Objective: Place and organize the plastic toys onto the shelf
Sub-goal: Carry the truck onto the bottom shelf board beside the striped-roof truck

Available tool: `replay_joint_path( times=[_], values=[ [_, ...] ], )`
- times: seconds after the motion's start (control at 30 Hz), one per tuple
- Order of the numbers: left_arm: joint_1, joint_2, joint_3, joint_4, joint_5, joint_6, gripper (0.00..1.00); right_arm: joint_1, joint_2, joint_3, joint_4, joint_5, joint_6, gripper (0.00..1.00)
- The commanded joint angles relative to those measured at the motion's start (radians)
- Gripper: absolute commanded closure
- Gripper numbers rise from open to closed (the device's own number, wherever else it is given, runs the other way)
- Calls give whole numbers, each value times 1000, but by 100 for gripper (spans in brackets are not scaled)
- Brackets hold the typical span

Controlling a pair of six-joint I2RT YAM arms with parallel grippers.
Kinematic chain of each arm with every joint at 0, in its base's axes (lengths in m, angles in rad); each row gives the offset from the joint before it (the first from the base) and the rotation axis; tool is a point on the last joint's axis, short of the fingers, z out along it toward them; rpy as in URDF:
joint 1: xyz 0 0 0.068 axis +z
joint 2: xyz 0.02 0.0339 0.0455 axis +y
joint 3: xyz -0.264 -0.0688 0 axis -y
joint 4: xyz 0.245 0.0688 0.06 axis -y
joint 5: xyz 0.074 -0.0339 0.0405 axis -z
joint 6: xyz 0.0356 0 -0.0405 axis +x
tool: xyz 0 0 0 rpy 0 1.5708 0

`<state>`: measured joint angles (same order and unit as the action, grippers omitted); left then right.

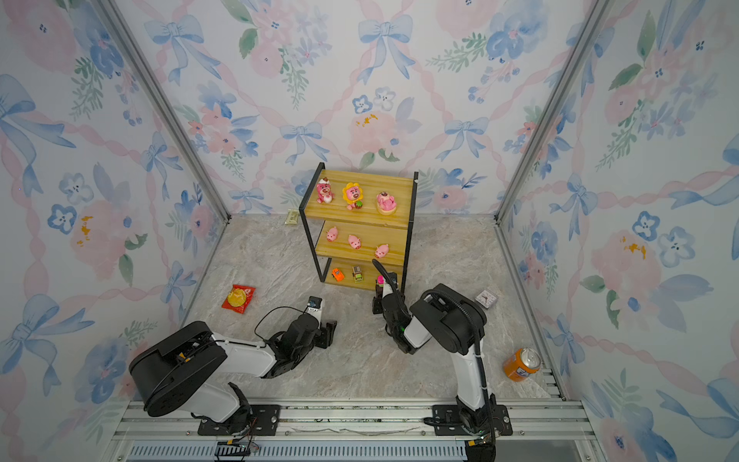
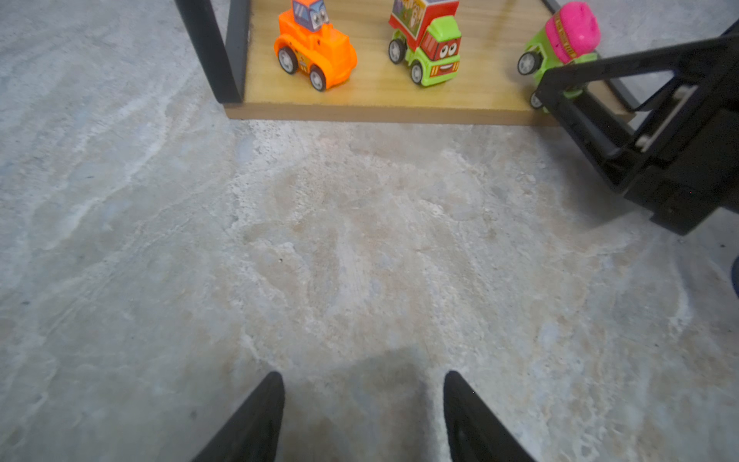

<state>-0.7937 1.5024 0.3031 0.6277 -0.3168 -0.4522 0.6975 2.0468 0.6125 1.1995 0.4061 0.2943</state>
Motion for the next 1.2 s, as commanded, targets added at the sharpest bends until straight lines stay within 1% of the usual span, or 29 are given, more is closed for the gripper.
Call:
replay_joint_path(
  times=[0.0, 0.47, 1.03, 1.17],
  values=[
    [-4, 20, 3, -6, 3, 18, 35, 4, -20, 30, -15, 28, -27, 83],
    [-2, 38, 14, -4, 8, 20, 35, -12, -12, 69, -45, 28, -22, 83],
    [-2, 45, 15, 2, 10, 20, 35, -27, -4, 120, -149, 26, 6, 80],
    [-2, 44, 14, 3, 10, 20, 35, -27, -8, 141, -200, 29, 8, 79]
  ],
)
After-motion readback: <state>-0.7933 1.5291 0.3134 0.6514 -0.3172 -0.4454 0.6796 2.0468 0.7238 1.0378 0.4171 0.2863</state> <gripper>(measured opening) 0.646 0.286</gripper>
